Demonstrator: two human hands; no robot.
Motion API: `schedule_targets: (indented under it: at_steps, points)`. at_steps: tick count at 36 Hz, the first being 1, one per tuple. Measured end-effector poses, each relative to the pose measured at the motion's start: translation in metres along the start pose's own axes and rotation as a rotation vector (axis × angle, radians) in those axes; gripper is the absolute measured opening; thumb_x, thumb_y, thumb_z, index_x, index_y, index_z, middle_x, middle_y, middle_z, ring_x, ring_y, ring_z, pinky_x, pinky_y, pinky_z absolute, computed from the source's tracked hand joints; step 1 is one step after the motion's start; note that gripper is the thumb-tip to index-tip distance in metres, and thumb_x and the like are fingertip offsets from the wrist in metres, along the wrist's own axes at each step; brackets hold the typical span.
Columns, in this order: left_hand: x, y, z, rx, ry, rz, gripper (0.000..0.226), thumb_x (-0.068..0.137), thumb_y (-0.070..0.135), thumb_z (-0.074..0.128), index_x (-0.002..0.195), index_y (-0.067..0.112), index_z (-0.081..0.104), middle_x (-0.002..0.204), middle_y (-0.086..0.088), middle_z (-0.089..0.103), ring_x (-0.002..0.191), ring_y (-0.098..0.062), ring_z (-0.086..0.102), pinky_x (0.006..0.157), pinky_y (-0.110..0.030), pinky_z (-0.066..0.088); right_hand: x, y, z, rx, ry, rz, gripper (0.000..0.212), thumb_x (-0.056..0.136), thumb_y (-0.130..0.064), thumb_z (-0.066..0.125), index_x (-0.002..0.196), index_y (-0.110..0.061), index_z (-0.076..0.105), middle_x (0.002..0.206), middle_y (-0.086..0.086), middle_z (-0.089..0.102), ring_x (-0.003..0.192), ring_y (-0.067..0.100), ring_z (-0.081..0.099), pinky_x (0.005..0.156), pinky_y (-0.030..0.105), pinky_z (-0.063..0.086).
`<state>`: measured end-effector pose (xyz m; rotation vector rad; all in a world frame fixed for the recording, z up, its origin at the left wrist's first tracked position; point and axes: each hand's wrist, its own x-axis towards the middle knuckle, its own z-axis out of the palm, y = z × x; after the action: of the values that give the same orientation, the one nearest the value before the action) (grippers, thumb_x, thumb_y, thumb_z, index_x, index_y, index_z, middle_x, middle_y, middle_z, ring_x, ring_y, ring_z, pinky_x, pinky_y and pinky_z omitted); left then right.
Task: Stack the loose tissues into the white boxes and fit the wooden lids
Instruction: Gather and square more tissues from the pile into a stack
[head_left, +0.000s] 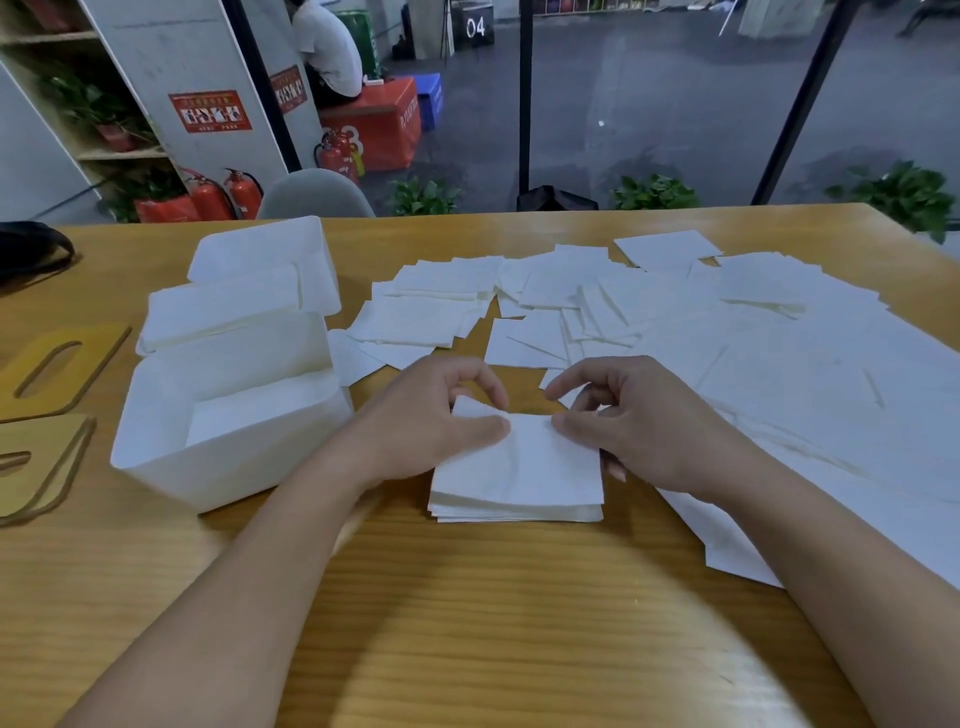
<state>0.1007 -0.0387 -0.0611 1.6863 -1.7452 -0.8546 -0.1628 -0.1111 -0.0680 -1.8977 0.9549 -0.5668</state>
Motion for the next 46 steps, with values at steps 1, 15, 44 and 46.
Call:
schedule_targets:
  at_steps: [1,15,44,46]
  points:
    - [0.000,-0.001,0.000,0.022,-0.016,-0.006,0.024,0.087,0.052,0.081,0.106,0.041,0.072,0.084,-0.002,0.076,0.069,-0.028,0.062,0.069,-0.037,0.046,0.000,0.001,0.002,-0.027,0.015,-0.003,0.015,0.099,-0.027,0.080,0.110,-0.035,0.074,0.082,-0.002,0.074,0.044,0.019,0.061,0.048,0.020,0.045]
    - [0.003,-0.010,0.001,0.153,0.072,-0.018,0.029,0.081,0.067,0.078,0.099,0.046,0.071,0.089,0.020,0.069,0.076,0.000,0.062,0.071,-0.026,0.049,0.000,0.009,0.013,-0.306,0.114,-0.070,0.025,0.088,-0.037,0.090,0.106,-0.042,0.073,0.095,-0.020,0.070,0.073,0.001,0.063,0.064,0.011,0.044]
    - [0.019,-0.018,0.014,0.387,0.338,0.043,0.045,0.111,0.045,0.058,0.150,0.024,0.065,0.152,0.017,0.062,0.145,-0.011,0.040,0.125,-0.044,0.033,0.005,0.007,0.017,-0.225,0.182,-0.101,0.019,0.096,-0.052,0.078,0.112,-0.044,0.074,0.099,-0.022,0.072,0.072,0.006,0.066,0.067,0.012,0.048]
    - [0.011,-0.012,0.019,0.296,0.333,0.142,0.041,0.108,0.047,0.065,0.144,0.029,0.070,0.143,0.024,0.066,0.139,-0.003,0.046,0.121,-0.041,0.040,0.007,0.005,0.014,-0.113,0.221,-0.100,0.027,0.099,-0.056,0.072,0.123,-0.043,0.070,0.099,-0.019,0.075,0.066,0.008,0.069,0.065,0.015,0.050]
